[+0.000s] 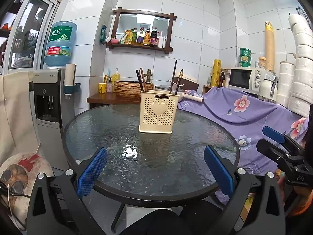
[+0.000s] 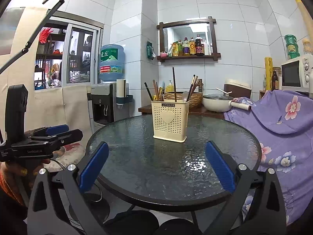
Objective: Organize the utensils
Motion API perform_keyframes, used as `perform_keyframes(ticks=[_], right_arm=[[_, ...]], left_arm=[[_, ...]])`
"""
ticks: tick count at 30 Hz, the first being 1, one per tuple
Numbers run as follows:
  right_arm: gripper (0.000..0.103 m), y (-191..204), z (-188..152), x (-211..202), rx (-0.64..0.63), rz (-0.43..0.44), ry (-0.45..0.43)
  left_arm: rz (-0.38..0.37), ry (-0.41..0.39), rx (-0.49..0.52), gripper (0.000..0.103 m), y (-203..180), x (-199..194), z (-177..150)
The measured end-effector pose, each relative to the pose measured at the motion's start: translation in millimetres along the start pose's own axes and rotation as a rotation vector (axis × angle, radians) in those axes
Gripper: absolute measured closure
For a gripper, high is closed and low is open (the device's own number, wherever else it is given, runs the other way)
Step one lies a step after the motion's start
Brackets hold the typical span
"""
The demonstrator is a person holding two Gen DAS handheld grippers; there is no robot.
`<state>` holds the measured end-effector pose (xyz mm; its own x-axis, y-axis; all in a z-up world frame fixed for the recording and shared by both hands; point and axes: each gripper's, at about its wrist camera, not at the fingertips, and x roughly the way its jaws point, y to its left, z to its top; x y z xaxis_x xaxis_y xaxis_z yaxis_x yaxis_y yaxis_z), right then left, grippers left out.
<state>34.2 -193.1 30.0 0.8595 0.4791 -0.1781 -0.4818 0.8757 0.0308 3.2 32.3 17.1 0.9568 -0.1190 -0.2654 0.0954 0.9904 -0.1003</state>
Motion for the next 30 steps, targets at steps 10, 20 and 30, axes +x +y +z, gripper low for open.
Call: perform_keyframes(ticks=[10,20,30], right_arm=[[0.006,-0.4,-1.0,1.5,0.007,-0.002,0.007],[0.006,0.4,-1.5,1.3,0.008,0.0,0.007],[0.006,1.4,-2.5,2.6,0.012,0.006,0.014]], left_arm=[[-0.005,0.008,0.006,0.006,-2.4,0.5,-0.4],[-0.015,0.025,-0.022,0.006,0.6,0.6,-1.6],[-0.016,0.031,-0.025,0.006,-0.4,1.4,-1.7]])
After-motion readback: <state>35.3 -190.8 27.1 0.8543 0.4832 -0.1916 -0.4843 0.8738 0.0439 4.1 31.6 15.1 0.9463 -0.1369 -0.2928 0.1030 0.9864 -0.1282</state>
